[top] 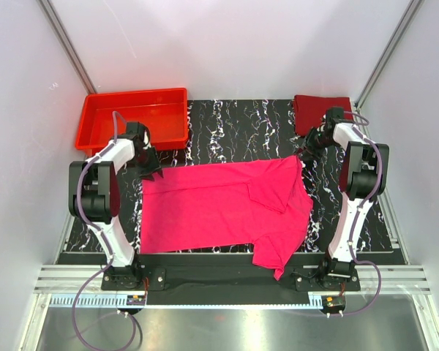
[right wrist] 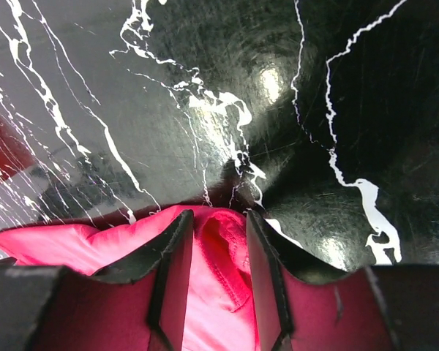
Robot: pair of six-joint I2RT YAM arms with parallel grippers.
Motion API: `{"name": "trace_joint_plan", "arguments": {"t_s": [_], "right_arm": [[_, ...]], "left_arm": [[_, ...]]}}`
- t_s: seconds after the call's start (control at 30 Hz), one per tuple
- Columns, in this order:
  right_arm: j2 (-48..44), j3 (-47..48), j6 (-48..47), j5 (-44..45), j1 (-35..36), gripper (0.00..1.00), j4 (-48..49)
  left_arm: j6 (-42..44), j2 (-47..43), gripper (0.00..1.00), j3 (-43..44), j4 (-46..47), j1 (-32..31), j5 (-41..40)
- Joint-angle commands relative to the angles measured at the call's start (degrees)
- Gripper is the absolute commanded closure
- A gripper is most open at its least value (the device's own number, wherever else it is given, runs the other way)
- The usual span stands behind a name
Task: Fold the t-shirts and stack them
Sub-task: Fold the tshirt
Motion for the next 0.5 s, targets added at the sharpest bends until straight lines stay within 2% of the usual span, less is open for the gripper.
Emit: {"name": "trace_joint_plan", "arguments": {"t_s": [0.0, 0.13, 0.17, 0.27, 0.37, 0.47], "right_arm": [[0.28, 0.51, -1.01, -1.25, 0.18, 0.59, 0.57], [0.72, 0.78, -1.01, 0.59, 0.18, 0.71, -0.49], [0.63, 0.69, -0.58, 1.03, 0.18, 0.80, -0.40], [0.37, 0.25, 0.04, 3.57, 0.09, 0.98, -0.14], [-0.94, -1.41, 1.88, 9.97, 0.00, 1.00, 0.39], [-2.52, -3.61, 4.78, 12.81, 0.00, 1.00, 1.71]], "left_arm": [[-0.50, 0.92, 0.56, 0.92, -0.13, 0.40, -2.84], [-0.58, 2.50, 0.56, 1.27, -0.22, 0.32, -4.33], [-0.58, 2.77, 0.56, 1.36, -0.30, 0.32, -4.77], [-0.76, 4.26, 0.55, 1.80, -0.57, 0.32, -5.83], [-1.72, 5.14, 0.55, 1.45, -0.57, 0.32, -5.74], [-1.73, 5.84, 0.55, 1.01, -0.13, 0.32, -5.83]]}}
